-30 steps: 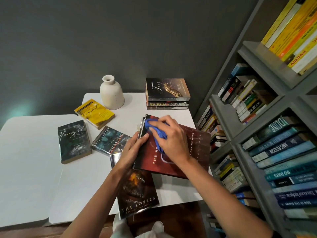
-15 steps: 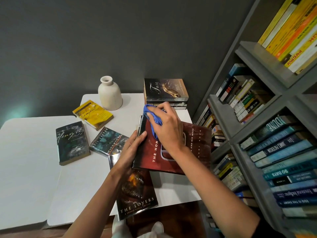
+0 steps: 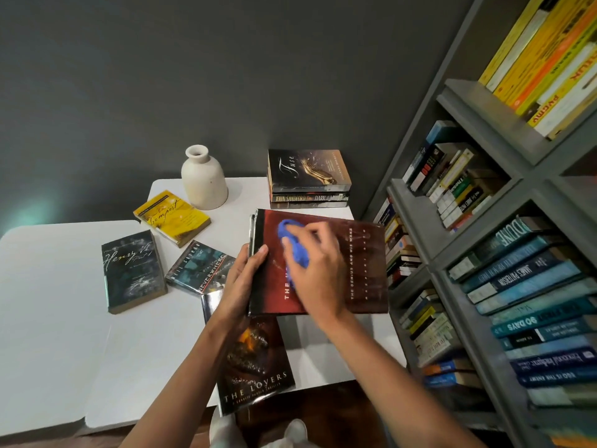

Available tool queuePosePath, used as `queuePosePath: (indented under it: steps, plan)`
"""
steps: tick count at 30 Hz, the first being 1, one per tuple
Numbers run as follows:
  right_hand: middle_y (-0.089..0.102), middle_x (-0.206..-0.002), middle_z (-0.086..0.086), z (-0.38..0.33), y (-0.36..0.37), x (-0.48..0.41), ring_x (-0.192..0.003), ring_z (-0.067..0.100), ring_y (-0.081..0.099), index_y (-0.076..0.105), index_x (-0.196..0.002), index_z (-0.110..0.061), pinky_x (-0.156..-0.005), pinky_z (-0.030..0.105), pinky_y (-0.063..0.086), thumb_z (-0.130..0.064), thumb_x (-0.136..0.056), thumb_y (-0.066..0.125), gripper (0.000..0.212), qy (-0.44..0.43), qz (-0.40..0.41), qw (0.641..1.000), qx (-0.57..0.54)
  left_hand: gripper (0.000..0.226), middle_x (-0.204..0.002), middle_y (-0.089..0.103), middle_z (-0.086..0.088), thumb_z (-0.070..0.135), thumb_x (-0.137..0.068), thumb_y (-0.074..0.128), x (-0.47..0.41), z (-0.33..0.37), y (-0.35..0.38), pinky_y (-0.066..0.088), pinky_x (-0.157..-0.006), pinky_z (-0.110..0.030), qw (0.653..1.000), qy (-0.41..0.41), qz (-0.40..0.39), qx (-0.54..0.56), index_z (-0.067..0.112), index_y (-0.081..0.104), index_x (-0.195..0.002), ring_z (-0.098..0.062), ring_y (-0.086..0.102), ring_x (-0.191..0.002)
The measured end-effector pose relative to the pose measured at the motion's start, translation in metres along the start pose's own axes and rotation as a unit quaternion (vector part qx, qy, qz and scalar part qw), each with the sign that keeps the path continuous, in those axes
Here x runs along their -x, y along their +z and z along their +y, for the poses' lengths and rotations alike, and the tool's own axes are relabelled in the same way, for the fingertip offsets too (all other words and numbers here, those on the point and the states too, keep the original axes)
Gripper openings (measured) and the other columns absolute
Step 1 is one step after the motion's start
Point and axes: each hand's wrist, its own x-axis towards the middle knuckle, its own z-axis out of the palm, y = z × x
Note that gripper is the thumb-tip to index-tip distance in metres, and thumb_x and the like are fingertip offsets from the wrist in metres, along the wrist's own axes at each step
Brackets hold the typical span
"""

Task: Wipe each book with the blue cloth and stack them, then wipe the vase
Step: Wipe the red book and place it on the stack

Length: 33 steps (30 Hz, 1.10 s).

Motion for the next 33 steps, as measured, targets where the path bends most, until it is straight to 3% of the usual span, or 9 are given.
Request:
queuePosePath:
  steps: [4, 8, 11, 17, 22, 25, 27, 30, 33]
  plan:
    - [0.056, -0.096, -0.001, 0.016, -0.014, 0.022, -0.084, 0.013, 0.055, 0.07, -0.109, -0.02, -0.07, 0.026, 0.051, -0.034, -0.086, 0.061, 0.028, -0.061, -0.055, 0.996, 0.015, 0.022, -0.109, 0.068, -0.006, 0.028, -0.089, 0.06, -0.003, -0.001, -0.009, 0.061, -0.073, -0.033, 0.999, 0.0, 0.033, 0.031, 0.021, 0.061, -0.11, -0.019, 0.066, -0.096]
    - [0.052, -0.107, 0.005, 0.063, -0.037, 0.013, -0.099, 0.016, 0.046, 0.073, -0.101, -0.02, -0.081, 0.032, 0.047, -0.032, -0.08, 0.072, 0.024, 0.127, 0.04, 0.99, 0.047, 0.04, -0.118, 0.063, -0.01, 0.035, -0.083, 0.069, -0.003, -0.003, -0.018, 0.055, -0.087, -0.043, 0.998, -0.01, 0.021, 0.063, 0.022, 0.058, -0.119, -0.025, 0.06, -0.105]
    - [0.04, -0.124, 0.002, 0.076, -0.045, 0.003, -0.11, 0.009, 0.043, 0.069, -0.102, -0.025, -0.093, 0.029, 0.044, -0.034, -0.08, 0.075, 0.025, 0.223, 0.016, 0.974, -0.04, 0.063, -0.115, 0.066, -0.008, 0.047, -0.066, 0.083, -0.003, -0.004, -0.018, 0.054, -0.089, -0.046, 0.998, -0.012, 0.011, 0.059, 0.022, 0.059, -0.119, -0.024, 0.063, -0.102]
    - [0.057, -0.116, -0.006, 0.086, -0.049, -0.011, -0.1, 0.007, 0.056, 0.055, -0.098, -0.045, -0.086, 0.026, 0.045, -0.048, -0.077, 0.071, 0.027, 0.234, -0.101, 0.962, -0.098, 0.068, -0.12, 0.066, -0.009, 0.045, -0.061, 0.085, -0.002, -0.007, -0.023, 0.056, -0.088, -0.048, 0.997, -0.036, -0.004, 0.075, 0.025, 0.058, -0.12, -0.026, 0.063, -0.106]
    - [0.065, -0.101, -0.014, 0.084, -0.056, -0.021, -0.09, -0.006, 0.06, 0.06, -0.095, -0.037, -0.078, 0.012, 0.045, -0.026, -0.079, 0.077, 0.026, 0.236, -0.108, 0.951, -0.169, 0.082, -0.118, 0.067, -0.019, 0.033, -0.055, 0.093, -0.004, 0.021, -0.038, 0.059, -0.079, -0.044, 0.977, -0.16, -0.094, 0.103, 0.009, 0.062, -0.127, -0.029, 0.07, -0.097]
    - [0.066, -0.098, -0.015, 0.081, -0.055, -0.022, -0.084, -0.013, 0.059, 0.062, -0.094, -0.035, -0.073, 0.005, 0.044, -0.021, -0.078, 0.078, 0.027, 0.231, -0.117, 0.946, -0.197, 0.038, -0.093, 0.076, -0.013, 0.044, -0.077, 0.071, -0.01, 0.041, -0.026, 0.061, -0.068, -0.035, 0.983, -0.153, -0.082, 0.056, 0.01, 0.08, -0.091, -0.022, 0.074, -0.078]
    - [0.066, -0.105, -0.009, 0.081, -0.052, -0.021, -0.091, -0.008, 0.06, 0.063, -0.095, -0.034, -0.082, 0.013, 0.048, -0.019, -0.078, 0.078, 0.028, 0.224, -0.12, 0.948, -0.193, 0.04, -0.084, 0.076, -0.008, 0.045, -0.089, 0.057, -0.01, 0.039, -0.017, 0.061, -0.063, -0.032, 0.989, -0.135, -0.05, 0.035, 0.015, 0.081, -0.076, -0.018, 0.074, -0.07]
    - [0.054, -0.125, -0.003, 0.075, -0.044, -0.017, -0.11, 0.007, 0.054, 0.065, -0.102, -0.032, -0.099, 0.024, 0.043, -0.025, -0.081, 0.075, 0.024, 0.212, -0.092, 0.964, -0.129, 0.049, -0.101, 0.076, -0.01, 0.059, -0.079, 0.054, -0.01, 0.027, -0.015, 0.061, -0.072, -0.036, 0.994, -0.104, -0.01, 0.035, 0.019, 0.078, -0.092, -0.02, 0.074, -0.083]
    - [0.039, -0.136, 0.005, 0.052, -0.028, -0.011, -0.121, 0.015, 0.036, 0.069, -0.111, -0.024, -0.097, 0.023, 0.034, -0.031, -0.087, 0.067, 0.025, 0.17, -0.047, 0.984, 0.028, 0.06, -0.106, 0.075, -0.009, 0.065, -0.079, 0.048, -0.009, 0.02, -0.011, 0.061, -0.071, -0.035, 0.996, -0.082, -0.001, 0.044, 0.017, 0.069, -0.11, -0.02, 0.074, -0.089]
